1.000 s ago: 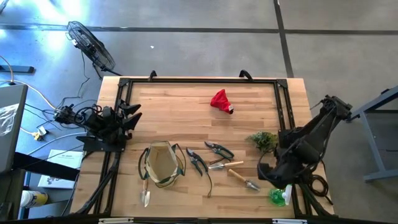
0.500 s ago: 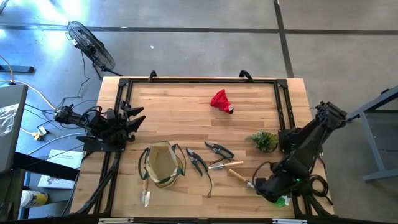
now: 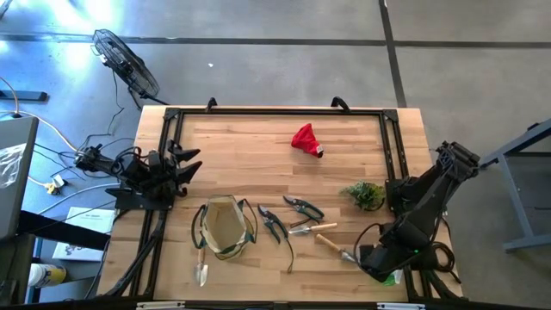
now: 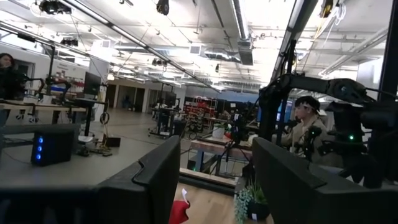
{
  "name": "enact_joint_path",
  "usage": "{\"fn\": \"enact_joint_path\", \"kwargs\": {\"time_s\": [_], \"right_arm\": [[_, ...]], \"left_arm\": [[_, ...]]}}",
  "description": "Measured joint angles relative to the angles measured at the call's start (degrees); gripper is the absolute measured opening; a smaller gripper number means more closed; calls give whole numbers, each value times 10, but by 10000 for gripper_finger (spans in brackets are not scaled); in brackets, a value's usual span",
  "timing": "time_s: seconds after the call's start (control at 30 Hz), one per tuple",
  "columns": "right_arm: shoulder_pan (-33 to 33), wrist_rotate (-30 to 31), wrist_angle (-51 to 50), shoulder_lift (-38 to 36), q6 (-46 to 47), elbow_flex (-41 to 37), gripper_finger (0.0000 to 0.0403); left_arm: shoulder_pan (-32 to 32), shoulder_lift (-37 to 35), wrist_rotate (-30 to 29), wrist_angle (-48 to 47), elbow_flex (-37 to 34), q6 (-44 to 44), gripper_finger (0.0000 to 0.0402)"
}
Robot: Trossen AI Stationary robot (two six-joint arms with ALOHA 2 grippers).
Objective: Pick & Place Garden tools in Gardening bag
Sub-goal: Put the green spray bottle into the brown gardening bag
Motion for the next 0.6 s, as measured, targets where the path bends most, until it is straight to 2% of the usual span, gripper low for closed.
{"fn": "enact_joint_path", "kwargs": {"time_s": [0.2, 0.6], "right_arm": [[7, 22, -7, 20, -4, 0, 233], [15, 26, -26, 58, -10, 1, 233]], "left_arm": [[0, 0, 0, -20, 0, -13, 196], [0, 0, 17, -22, 0, -15, 196]]}}
